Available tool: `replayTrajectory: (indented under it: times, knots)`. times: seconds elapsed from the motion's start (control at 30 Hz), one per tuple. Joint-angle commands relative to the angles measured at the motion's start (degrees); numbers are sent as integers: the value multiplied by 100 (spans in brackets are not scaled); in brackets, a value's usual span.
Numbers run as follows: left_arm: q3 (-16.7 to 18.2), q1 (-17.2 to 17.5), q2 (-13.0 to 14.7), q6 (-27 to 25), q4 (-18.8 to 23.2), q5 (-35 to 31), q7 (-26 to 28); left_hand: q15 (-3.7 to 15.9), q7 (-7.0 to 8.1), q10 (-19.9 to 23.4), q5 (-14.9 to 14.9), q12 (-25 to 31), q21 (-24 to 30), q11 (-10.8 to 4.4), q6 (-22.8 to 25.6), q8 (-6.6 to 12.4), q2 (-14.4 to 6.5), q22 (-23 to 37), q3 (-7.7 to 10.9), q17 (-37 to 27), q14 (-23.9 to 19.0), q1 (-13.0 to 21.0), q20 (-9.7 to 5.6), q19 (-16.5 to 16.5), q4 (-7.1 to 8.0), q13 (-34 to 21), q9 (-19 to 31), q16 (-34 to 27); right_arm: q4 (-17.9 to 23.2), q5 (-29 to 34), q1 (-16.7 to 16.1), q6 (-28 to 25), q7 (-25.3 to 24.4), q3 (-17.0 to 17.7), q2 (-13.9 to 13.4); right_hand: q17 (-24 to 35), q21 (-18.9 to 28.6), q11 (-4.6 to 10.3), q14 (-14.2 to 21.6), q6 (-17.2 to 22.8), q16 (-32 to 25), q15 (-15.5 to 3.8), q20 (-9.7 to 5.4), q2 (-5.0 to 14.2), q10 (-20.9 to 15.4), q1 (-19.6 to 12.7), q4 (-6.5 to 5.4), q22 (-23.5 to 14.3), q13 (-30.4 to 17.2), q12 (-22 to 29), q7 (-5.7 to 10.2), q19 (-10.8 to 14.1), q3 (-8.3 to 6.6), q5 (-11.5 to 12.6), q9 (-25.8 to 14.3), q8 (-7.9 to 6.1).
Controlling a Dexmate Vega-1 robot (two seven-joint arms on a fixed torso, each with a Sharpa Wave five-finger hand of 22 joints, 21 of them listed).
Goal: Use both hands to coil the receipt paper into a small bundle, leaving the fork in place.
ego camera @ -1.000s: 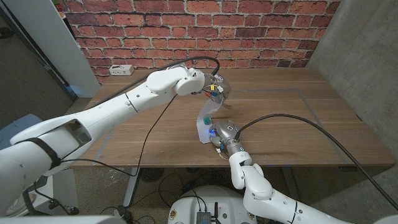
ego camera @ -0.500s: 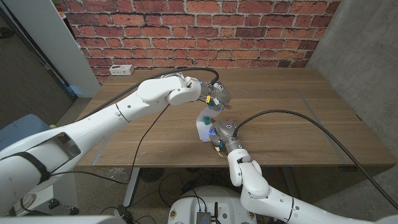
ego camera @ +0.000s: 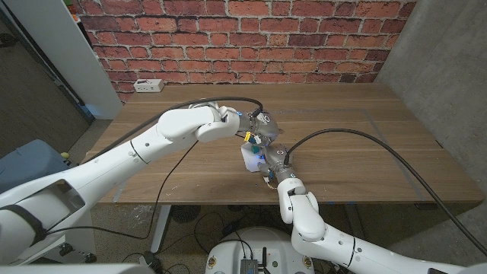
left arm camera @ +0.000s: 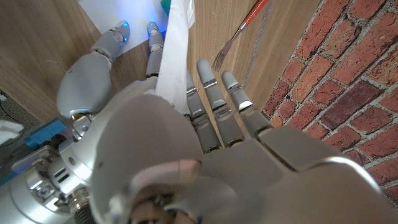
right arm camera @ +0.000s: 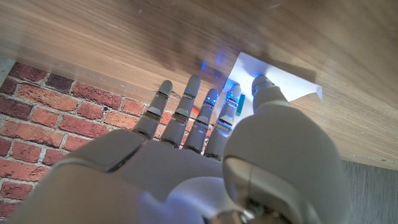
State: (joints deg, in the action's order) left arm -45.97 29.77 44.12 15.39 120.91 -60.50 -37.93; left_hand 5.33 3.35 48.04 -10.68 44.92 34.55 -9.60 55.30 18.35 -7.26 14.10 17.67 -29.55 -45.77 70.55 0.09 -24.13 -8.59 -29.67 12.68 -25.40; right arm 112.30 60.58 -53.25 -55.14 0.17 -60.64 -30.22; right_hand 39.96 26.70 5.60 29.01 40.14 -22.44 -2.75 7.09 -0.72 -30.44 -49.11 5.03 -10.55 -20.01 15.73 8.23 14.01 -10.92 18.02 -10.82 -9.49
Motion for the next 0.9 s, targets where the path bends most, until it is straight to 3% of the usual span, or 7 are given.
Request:
replayTrajectory:
  times: [0.03,0.3,0.47,0.53,0.63,0.73,0.9]
  knots:
    - [172,246,-17,141,39,100,-259,751,-51,101,-35,-64,85,-31,52,-6,-2,-2,21,45,-117,-58,40,-13,21,-227,6,69,241,-425,-110,-361,261,400,162,0,-45,-218,-68,-661,12,-501,30,-39,271,356,-163,-31,-71,-84,-162,19,99,69,-28,12]
    - [211,284,-47,165,9,52,-215,756,-108,241,-74,-8,167,-5,195,14,-69,-15,95,-77,-205,129,50,-9,-86,-214,10,31,360,-893,-173,-852,60,528,253,-85,-104,-519,-246,-1226,139,-366,84,-83,600,598,-249,-40,-124,-186,-290,3,179,110,-47,-15]
    - [245,347,-22,157,49,-92,-81,758,-77,204,-78,-1,198,-5,166,-12,-63,-19,94,-133,-203,164,51,3,-97,-241,13,25,538,-1408,-160,-984,2,630,124,-191,-246,-679,-678,-1777,370,-209,169,-164,1155,663,-230,-46,-128,-391,-368,-204,237,186,-57,-41]
    - [254,373,-16,115,86,-173,-98,682,120,-132,-26,-230,221,-28,-430,-308,69,-43,-33,-31,87,-204,85,175,75,-85,1,322,580,-1475,-7,-1098,113,475,12,-218,-351,-660,-927,-1983,474,-150,249,-206,1376,636,-193,-45,-115,-459,-355,-408,257,220,-58,-36]
    - [295,425,3,50,144,-253,-97,608,307,-846,42,-760,138,-14,-1214,-688,293,-131,-216,321,616,-729,177,604,209,239,-44,862,622,-1589,153,-1120,126,307,-133,-242,-429,-471,-1095,-2089,540,-114,271,-218,1535,553,-134,-45,-105,-480,-345,-537,252,268,-59,-69]
    - [307,430,-4,6,170,-261,-224,476,376,-1255,58,-1115,75,90,-1846,-835,389,-202,-310,521,954,-973,242,784,244,410,-65,1101,725,-1844,196,-1020,81,322,-266,-262,-460,-413,-1125,-2031,553,-110,249,-237,1514,437,-60,-44,-97,-447,-283,-568,233,314,-58,-115]
    - [355,431,12,20,183,-86,-336,360,380,-1864,63,-1559,2,205,-2484,-854,454,-256,-405,709,1322,-1229,378,948,290,566,-84,1292,906,-2366,172,-696,-64,474,-455,-285,-509,-374,-1317,-1939,625,-42,250,-227,1613,252,44,-41,-85,-453,-267,-618,188,392,-55,-162]
